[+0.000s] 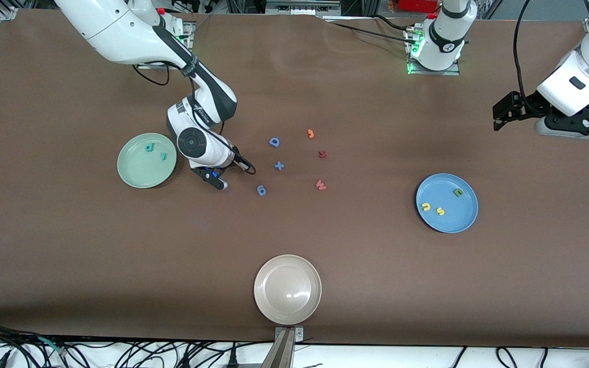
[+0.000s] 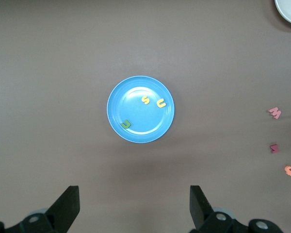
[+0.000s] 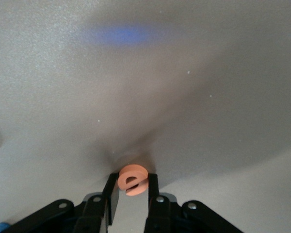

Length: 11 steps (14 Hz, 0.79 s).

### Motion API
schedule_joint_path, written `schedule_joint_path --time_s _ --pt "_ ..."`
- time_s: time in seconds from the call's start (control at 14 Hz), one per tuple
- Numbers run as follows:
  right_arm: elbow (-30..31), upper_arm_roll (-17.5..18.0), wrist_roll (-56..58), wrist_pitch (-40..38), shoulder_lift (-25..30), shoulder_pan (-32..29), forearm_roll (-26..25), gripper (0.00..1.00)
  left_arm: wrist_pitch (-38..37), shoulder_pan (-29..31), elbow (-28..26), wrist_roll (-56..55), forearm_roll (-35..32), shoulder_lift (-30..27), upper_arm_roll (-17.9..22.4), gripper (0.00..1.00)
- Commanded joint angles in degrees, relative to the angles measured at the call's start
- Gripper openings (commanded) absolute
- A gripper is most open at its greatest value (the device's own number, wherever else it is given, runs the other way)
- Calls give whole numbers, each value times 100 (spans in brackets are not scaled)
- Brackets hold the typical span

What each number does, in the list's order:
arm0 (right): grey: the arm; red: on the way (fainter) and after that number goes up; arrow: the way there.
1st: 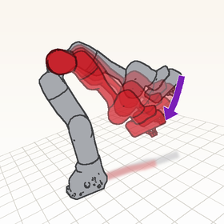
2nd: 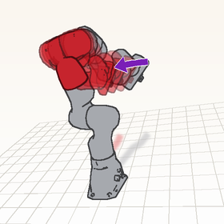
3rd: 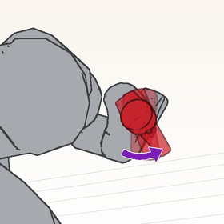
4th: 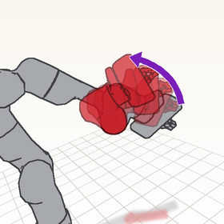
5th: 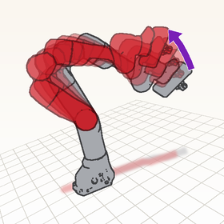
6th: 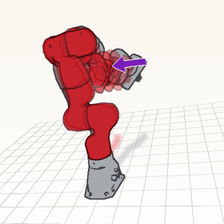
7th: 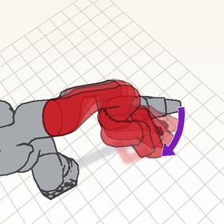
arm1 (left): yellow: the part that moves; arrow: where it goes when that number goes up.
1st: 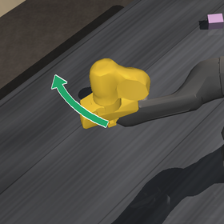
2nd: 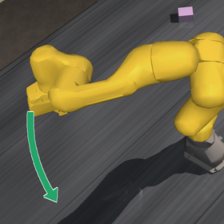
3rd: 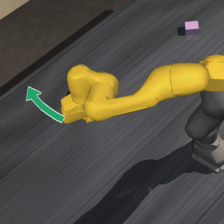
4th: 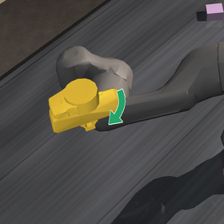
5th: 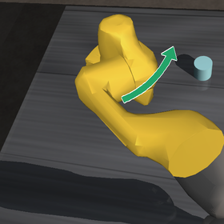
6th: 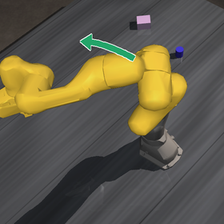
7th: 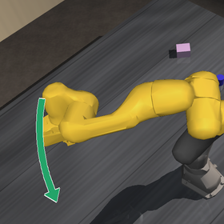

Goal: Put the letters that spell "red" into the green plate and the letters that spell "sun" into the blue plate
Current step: 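Carry the orange e to the green plate with the right gripper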

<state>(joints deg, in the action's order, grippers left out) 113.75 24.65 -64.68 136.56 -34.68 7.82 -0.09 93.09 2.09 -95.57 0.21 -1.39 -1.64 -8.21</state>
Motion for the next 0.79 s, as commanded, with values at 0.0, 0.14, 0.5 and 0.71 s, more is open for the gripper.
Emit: schedule_joint_path --time_s 0.0,0.14,0.5,0.71 --pt "-37 5 -45 -331 146 -52 -44 10 -46 81 -32 -38 165 -55 -49 100" --pt "-194 -13 8 -707 295 -87 -44 10 -46 81 -6 -47 174 -12 -49 100" --pt "-1117 -293 893 -2912 734 -403 -26 10 -151 72 170 -56 183 76 -49 100" --pt "-1136 -960 2156 -3486 1042 -412 -17 10 -151 72 187 -90 183 85 -49 100"
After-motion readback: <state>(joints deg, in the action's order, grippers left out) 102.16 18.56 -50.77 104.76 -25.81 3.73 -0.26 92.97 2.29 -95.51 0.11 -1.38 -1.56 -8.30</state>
